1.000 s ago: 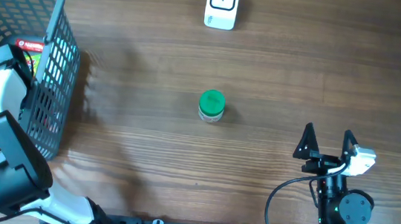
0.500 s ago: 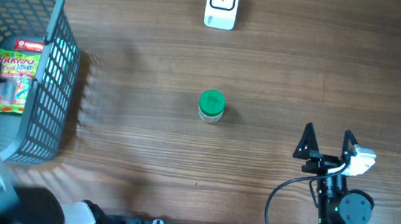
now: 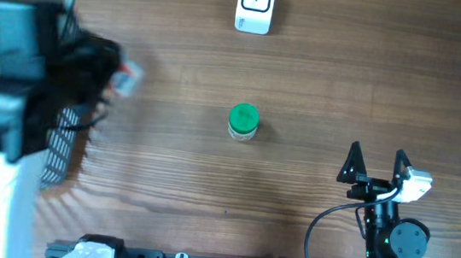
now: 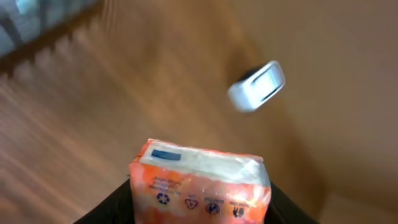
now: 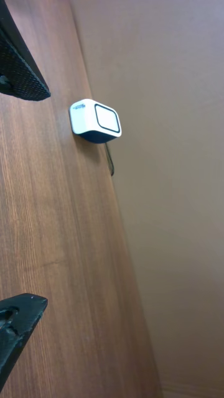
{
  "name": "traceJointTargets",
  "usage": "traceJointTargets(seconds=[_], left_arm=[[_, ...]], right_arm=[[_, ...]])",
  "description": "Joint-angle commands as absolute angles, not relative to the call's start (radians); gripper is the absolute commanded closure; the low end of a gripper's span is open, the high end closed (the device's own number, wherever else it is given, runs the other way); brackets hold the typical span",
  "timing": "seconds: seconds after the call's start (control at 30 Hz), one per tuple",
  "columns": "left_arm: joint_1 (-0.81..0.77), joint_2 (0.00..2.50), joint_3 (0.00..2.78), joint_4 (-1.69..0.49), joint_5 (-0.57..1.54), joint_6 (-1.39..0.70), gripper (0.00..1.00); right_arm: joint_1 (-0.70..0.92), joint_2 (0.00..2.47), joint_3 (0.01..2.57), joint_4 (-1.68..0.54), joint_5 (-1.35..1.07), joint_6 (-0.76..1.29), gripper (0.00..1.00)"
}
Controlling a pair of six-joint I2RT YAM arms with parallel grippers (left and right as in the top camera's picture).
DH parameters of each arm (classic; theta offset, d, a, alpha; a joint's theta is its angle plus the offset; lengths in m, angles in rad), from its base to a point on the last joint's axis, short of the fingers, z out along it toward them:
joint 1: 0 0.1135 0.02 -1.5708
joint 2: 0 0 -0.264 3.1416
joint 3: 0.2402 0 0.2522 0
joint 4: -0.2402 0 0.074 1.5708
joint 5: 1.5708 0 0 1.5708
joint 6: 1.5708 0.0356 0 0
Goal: Scan the item barcode
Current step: 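Carry the box with the left gripper and set it beside the jar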
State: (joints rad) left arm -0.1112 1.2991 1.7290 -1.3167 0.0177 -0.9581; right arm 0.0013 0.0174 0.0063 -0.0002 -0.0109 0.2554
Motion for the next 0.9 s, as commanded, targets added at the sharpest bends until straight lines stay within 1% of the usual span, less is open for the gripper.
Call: traceJointTargets(seconds=[0.0,0.1,0.2,0.4,0.53,0.63,0.7,0.73,0.8,0.83,0.87], left_arm=[[-0.305,1.414,1.64,-1.31,-0.161,-1.075,0.53],[-0.408,1.527,1.576,-1.28,-0.226,-1.134,0.53],[-0.471,1.665,1.505,-1.211,-0.245,-1.143,0.52],[-0.484,1.861,1.476,-1.166,-0.262,-1.161,0.51],[-0.485,1.909,1.471,-1.142,-0.263,-1.161,0.5],[-0.485,1.913,1.432,-1.099,-0.263,-1.161,0.47],[-0.485,1.913,1.405,-1.079,-0.264,-1.161,0.36],[-0.485,1.913,1.397,-1.073,-0.264,-1.161,0.27],[-0.485,1.913,1.393,-1.074,-0.284,-1.161,0.14],[-0.485,1.911,1.393,-1.073,-0.29,-1.161,0.04],[-0.485,1.905,1.393,-1.073,-0.294,-1.161,0.0]], right_arm=[[0.006,0.01,0.005,0.004,-0.023,0.239,0.0],[0.006,0.01,0.005,0.004,-0.023,0.239,0.0],[0.006,0.01,0.005,0.004,-0.023,0.239,0.0],[0.006,0.01,0.005,0.004,-0.023,0.239,0.0],[0.006,0.01,0.005,0.004,-0.023,0.239,0.0],[0.006,0.01,0.005,0.004,-0.023,0.239,0.0],[0.006,0.01,0.005,0.004,-0.023,0.239,0.0],[0.006,0.01,0.005,0.004,-0.023,0.239,0.0],[0.006,0.01,0.005,0.004,-0.023,0.239,0.0],[0.006,0.01,0.005,0.004,-0.023,0.239,0.0],[0.006,0.01,0.005,0.004,-0.023,0.238,0.0]])
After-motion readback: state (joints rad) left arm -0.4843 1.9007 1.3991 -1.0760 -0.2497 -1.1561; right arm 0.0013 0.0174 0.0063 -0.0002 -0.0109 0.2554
